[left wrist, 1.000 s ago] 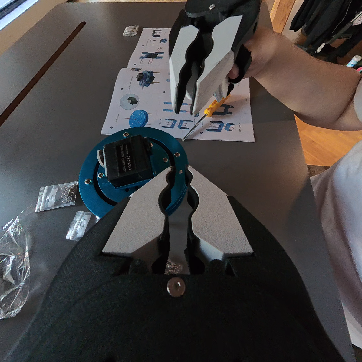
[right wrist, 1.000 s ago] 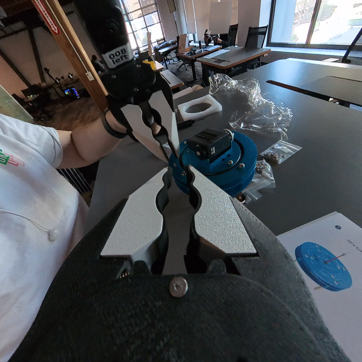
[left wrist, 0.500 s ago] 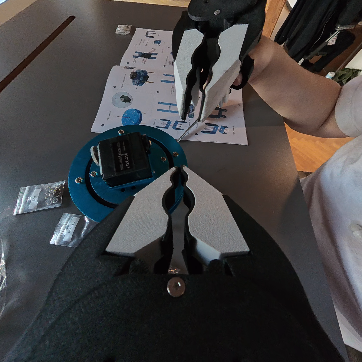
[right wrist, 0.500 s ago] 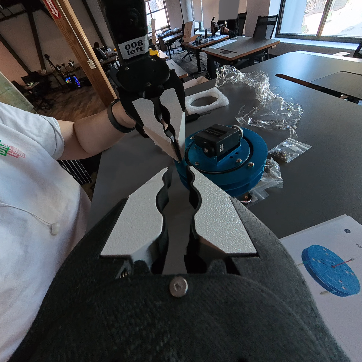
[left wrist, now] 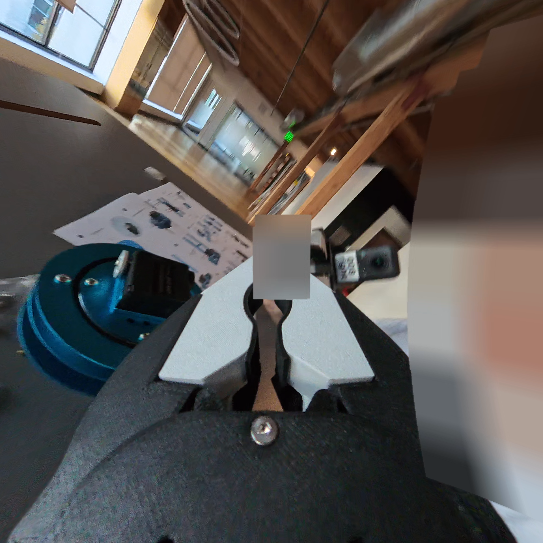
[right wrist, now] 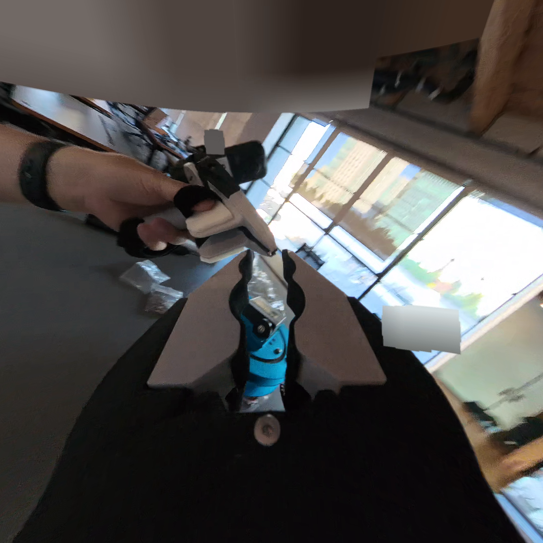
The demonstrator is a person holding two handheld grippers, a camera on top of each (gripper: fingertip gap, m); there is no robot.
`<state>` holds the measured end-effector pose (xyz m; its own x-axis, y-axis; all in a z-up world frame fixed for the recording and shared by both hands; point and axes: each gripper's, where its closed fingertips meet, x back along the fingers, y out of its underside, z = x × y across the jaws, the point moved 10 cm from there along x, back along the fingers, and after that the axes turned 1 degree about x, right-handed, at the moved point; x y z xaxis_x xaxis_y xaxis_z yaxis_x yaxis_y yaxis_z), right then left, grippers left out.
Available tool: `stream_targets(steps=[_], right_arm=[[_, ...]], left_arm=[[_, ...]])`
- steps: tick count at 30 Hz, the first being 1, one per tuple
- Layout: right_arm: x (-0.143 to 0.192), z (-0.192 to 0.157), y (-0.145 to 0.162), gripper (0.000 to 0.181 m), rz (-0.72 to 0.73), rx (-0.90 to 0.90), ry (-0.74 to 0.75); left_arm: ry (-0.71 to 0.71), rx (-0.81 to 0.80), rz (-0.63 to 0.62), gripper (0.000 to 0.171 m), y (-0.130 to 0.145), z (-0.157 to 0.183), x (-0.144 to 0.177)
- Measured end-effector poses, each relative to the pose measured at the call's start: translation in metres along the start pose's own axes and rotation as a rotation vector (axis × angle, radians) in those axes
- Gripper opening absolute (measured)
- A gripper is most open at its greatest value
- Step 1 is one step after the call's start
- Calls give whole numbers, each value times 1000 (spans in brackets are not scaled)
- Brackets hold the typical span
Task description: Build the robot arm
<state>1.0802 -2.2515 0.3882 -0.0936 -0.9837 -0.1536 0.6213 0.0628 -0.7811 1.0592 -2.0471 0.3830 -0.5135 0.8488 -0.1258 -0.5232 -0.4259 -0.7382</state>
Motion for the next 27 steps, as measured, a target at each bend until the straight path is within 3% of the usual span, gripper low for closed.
stream_targets(steps=[5, 8, 10, 27], right_arm=[[-14, -12, -12, 18, -101, 233, 192], [-20, -14, -18, 10, -101, 218, 214], [-26, -11, -15, 11, -162, 201, 232], [-33, -14, -15, 4, -160, 177, 200]], left_arm=[[143, 209, 143, 0, 8, 1, -4], [157, 226, 169, 0, 11, 3, -6], [154, 218, 177, 0, 11, 5, -4], [153, 222, 183, 0, 12, 4, -2]])
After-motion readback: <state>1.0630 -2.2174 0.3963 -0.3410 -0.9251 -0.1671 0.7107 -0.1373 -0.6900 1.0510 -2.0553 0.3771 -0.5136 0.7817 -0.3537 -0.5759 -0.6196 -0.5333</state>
